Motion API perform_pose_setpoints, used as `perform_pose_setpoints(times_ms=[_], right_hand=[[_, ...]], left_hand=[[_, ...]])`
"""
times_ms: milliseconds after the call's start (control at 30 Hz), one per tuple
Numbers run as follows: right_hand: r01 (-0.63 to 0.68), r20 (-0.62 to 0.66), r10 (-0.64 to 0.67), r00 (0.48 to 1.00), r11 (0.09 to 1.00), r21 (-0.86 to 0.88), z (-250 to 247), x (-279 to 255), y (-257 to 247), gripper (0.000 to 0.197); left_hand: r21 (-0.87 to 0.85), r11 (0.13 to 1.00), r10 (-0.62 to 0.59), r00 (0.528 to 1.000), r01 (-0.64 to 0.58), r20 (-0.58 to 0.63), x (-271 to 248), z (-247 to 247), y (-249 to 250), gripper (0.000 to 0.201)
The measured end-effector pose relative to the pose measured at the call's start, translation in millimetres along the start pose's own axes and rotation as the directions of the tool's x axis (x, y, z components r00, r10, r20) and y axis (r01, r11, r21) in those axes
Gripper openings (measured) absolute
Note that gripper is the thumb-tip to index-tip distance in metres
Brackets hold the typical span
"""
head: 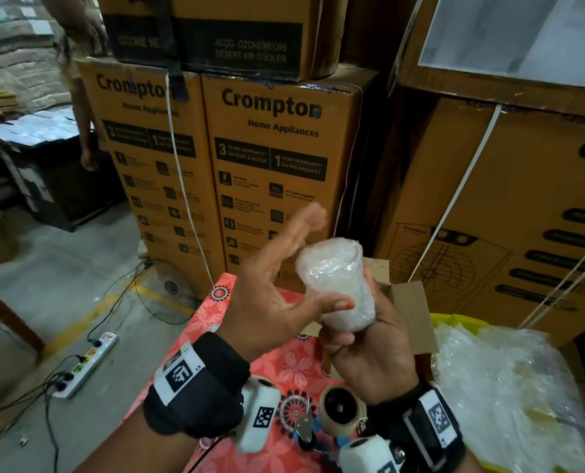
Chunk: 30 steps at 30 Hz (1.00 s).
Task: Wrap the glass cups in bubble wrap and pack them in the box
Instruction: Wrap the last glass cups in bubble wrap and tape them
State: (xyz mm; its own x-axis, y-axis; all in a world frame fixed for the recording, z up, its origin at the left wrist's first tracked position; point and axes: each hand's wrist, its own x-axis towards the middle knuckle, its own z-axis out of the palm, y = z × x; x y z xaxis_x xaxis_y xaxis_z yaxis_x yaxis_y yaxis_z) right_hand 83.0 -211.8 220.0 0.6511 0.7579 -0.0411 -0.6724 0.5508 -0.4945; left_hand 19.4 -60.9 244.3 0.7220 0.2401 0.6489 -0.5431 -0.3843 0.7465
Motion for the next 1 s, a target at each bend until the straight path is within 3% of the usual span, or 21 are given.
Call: perform_pose_setpoints(times_ms=[100,233,333,433,500,600,700,800,867,900,1000], right_hand=[[0.055,-0.014,-0.059,0.998,0.978,-0.200,5.0,-1.5,-0.7,0.067],[0.306,0.020,-0.328,0.944,0.856,-0.416,9.8,-5.0,3.5,0.051],[0.476,0.166,-0.503,0.848,0.586,-0.656,9.3,-6.2,10.3,0.049],[0.534,0.346,-0.523,0.779,0.263,-0.804,7.8,-7.7,16.5,0.051],[0.527,0.372,-0.535,0.759,0.169,-0.833,4.5,-6.2,17.7,0.045],[0.499,0.321,-0.531,0.784,0.233,-0.835,3.5,-5.9,18.3,0.031],[0.427,0.200,-0.454,0.868,0.478,-0.768,8.9,-4.3,18.1,0.027],[0.348,0.106,-0.405,0.908,0.590,-0.729,12.4,-0.7,18.3,0.027],[0.324,0.083,-0.408,0.909,0.566,-0.758,12.2,3.3,21.6,0.030],[0.332,0.108,-0.418,0.902,0.512,-0.792,11.3,5.1,24.4,0.031],[0.335,0.229,-0.401,0.887,0.218,-0.917,2.2,11.4,33.4,0.030]], left_hand=[[0.002,1.000,0.003,0.996,-0.003,-0.085,-7.8,4.5,-3.8,0.054],[-0.128,0.972,-0.223,0.946,0.198,-0.236,-16.0,11.5,-5.4,0.035],[-0.228,0.943,-0.301,0.917,0.244,-0.264,-17.9,11.9,-8.1,0.030],[-0.295,0.915,-0.355,0.897,0.275,-0.264,-19.0,9.7,-8.7,0.026],[-0.272,0.917,-0.361,0.895,0.290,-0.263,-21.2,7.8,-9.2,0.023],[-0.248,0.913,-0.378,0.900,0.323,-0.219,-26.2,2.4,-18.8,0.025],[-0.281,0.878,-0.421,0.905,0.388,-0.065,-29.4,-6.8,-30.1,0.031],[-0.328,0.828,-0.449,0.888,0.456,0.102,-34.0,-14.2,-35.4,0.039],[-0.347,0.804,-0.481,0.871,0.483,0.099,-38.7,-15.9,-42.1,0.039],[-0.377,0.782,-0.509,0.858,0.496,0.071,-41.6,-16.2,-45.6,0.037],[-0.494,0.680,-0.636,0.771,0.542,-0.029,-50.1,-17.9,-51.1,0.034]])
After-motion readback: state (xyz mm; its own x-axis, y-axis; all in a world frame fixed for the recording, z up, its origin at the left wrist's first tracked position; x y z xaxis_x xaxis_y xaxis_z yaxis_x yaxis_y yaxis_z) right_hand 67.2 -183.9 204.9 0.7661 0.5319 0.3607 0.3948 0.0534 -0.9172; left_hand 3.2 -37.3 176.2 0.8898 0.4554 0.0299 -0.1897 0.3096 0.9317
